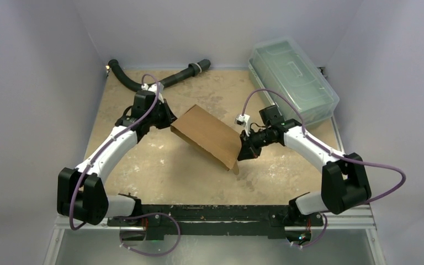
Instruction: Fold the paper box
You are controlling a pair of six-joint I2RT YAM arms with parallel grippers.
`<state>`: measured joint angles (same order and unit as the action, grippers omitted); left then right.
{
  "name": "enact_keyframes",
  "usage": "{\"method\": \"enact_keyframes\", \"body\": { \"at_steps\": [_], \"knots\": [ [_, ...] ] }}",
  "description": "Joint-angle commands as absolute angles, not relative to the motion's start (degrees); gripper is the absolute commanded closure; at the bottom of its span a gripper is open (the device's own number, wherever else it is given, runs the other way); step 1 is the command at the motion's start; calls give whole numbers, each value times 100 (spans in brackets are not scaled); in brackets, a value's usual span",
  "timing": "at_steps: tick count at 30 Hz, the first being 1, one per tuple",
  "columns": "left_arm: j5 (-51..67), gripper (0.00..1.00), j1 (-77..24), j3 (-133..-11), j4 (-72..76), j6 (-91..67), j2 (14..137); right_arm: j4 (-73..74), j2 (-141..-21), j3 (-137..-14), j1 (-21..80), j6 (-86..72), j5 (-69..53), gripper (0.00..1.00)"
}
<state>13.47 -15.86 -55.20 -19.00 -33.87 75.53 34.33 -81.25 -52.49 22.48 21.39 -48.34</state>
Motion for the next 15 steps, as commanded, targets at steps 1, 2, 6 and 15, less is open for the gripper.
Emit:
{"method": "enact_keyframes", "body": {
  "at_steps": [1,2,6,15],
  "knots": [
    [2308,100,-1846,-5661,-2130,-3623,7479,2329,-7996,-5814,2478,1903,-5800,93],
    [2289,100,-1839,-5638,-2111,-3623,7529,2281,-8024,-5799,2478,1892,-5752,92],
    [2302,100,-1792,-5365,-1760,-3751,7762,2157,-8190,-5751,2474,1873,-5402,91],
    [2382,100,-1595,-4832,-963,-3810,8190,2100,-8455,-5670,2475,1942,-4667,89]
  ]
}}
